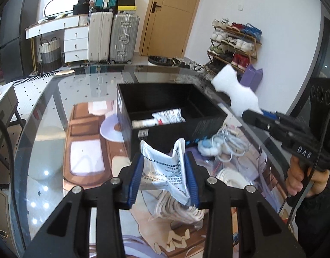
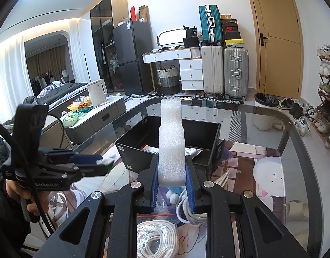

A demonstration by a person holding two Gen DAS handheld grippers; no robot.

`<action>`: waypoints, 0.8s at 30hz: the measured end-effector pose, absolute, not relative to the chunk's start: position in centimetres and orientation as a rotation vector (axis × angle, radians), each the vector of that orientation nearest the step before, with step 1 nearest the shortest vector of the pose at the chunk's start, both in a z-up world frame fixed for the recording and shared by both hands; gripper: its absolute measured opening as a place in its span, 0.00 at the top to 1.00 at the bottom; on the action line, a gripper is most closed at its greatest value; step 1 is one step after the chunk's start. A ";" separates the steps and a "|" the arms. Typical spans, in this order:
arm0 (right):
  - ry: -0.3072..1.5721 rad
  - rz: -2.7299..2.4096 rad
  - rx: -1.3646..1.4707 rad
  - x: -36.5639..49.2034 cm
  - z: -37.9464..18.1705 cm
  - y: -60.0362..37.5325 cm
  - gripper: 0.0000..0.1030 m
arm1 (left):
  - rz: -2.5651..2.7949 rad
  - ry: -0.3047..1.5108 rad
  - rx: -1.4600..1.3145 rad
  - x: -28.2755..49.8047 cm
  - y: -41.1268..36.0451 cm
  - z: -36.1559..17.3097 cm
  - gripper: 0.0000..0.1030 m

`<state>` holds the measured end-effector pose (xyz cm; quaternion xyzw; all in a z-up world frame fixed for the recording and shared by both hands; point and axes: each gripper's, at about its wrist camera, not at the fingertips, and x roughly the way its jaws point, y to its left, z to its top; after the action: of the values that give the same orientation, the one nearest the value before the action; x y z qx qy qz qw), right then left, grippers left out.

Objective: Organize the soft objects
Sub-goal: 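Lift the white sachet with the left gripper toward the black box, then lower the sachet and foam sleeve into the box and open both grippers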

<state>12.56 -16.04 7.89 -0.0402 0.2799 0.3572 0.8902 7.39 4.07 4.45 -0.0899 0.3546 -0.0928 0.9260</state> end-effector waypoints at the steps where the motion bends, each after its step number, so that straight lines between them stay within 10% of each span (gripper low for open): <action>1: 0.582 0.741 -0.089 12.7 8.0 -16.0 0.79 | -0.191 0.720 -0.187 7.5 4.1 4.8 0.64; 24: 0.693 0.710 -0.212 18.4 7.6 -12.7 0.79 | -0.128 0.677 -0.128 16.1 2.2 6.3 0.64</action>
<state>18.45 -12.66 7.60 -0.1017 0.3316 0.3400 0.8741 16.05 2.25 6.26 -0.0626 0.3316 -0.0629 0.9392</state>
